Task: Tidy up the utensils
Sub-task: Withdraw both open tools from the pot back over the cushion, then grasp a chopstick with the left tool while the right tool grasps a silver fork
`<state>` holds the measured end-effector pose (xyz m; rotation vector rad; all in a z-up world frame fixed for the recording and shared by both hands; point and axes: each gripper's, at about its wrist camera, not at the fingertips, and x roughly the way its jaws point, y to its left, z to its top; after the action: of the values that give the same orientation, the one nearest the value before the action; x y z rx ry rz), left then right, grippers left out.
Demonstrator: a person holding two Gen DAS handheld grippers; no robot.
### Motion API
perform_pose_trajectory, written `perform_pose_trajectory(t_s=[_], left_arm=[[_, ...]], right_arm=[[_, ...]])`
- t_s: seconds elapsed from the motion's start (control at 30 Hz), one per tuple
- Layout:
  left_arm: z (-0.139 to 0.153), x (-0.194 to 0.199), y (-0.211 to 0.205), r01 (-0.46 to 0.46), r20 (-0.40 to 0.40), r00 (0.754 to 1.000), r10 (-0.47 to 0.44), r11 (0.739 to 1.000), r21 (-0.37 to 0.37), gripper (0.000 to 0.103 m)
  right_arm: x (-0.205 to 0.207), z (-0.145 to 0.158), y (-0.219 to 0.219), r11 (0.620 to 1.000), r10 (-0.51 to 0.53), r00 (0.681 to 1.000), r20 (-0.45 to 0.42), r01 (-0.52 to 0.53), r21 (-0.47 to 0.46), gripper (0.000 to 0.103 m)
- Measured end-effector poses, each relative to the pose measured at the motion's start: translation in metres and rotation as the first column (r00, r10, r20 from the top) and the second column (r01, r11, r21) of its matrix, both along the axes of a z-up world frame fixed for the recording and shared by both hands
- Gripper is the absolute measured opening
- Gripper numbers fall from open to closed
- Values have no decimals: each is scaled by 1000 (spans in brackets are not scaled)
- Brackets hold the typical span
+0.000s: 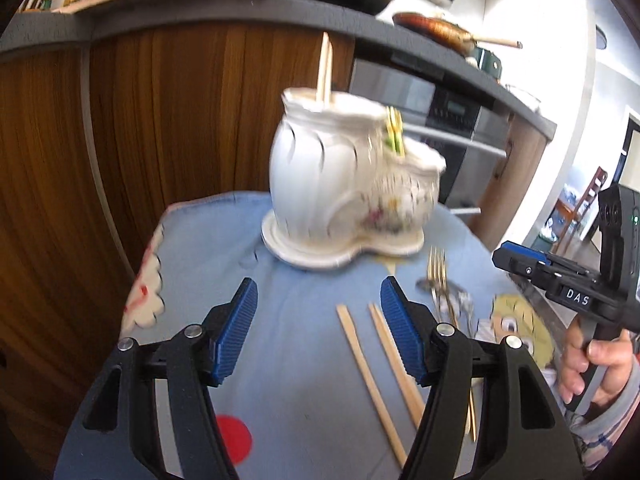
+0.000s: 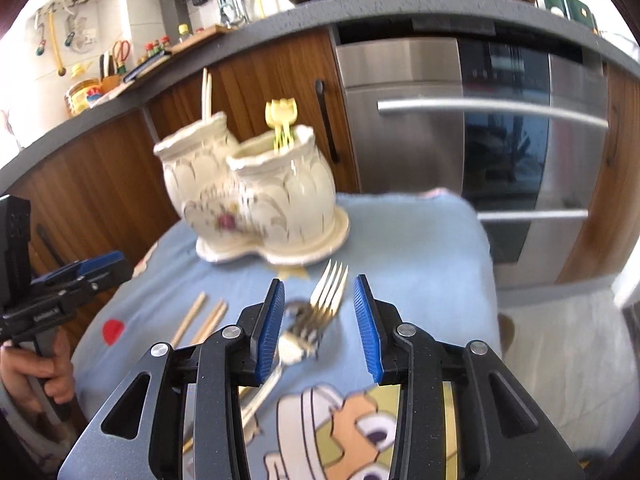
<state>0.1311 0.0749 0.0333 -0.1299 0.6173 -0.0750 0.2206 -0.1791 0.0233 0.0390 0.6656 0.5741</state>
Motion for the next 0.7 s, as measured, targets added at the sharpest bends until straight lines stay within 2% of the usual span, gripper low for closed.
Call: perform_pose_trajectory(t_s=[0.2,0.43,0.53,0.63,0.7], left_arm=[[-19,-2,-14,28,-49,998,-27,999,37,64],[-36,-5,-36,86,-99,992,-72,986,144,63],[-39,-6,-40,100,-112,990,-82,981,165,61],[-42,-6,-41,108,-129,988,-88,981,163,56],[-44,-5,-40,114,-141,986,-92,981,157,55]], right_arm=[[-10,-14,0,1000,12,997,-73,-11,16,37],[-16,-33,13,998,63,979,-194,-55,44,37],[-16,-36,16,997,67,974,-218,-59,43,31],[-18,-39,22,997,73,971,-227,-68,27,18],[-18,-42,24,997,80,968,-239,-75,27,16]])
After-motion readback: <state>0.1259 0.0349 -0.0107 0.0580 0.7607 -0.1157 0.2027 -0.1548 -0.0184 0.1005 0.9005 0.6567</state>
